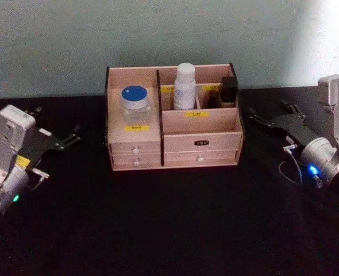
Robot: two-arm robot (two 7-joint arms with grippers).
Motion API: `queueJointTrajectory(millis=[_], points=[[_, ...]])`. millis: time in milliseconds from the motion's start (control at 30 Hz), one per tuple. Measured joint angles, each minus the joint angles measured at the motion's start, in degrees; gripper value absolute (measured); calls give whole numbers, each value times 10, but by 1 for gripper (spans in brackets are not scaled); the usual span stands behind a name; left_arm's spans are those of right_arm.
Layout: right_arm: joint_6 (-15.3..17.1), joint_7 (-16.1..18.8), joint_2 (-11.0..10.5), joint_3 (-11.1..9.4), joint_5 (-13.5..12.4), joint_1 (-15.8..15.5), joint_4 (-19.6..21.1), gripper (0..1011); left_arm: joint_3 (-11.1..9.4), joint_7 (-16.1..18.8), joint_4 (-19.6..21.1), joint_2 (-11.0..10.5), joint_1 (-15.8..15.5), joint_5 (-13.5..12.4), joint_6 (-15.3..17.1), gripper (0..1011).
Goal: Pick up the facial cleanser and watermelon frost from the table and place them into the tiered storage box.
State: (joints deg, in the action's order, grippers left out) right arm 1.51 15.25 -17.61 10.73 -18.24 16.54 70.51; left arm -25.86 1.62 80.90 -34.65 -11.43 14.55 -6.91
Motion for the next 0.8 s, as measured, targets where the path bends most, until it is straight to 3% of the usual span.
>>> queueJointTrajectory(millis=[800], points=[[0,0,0,0,0,0,0,1000,0,0,0,0,0,0,0,1001]])
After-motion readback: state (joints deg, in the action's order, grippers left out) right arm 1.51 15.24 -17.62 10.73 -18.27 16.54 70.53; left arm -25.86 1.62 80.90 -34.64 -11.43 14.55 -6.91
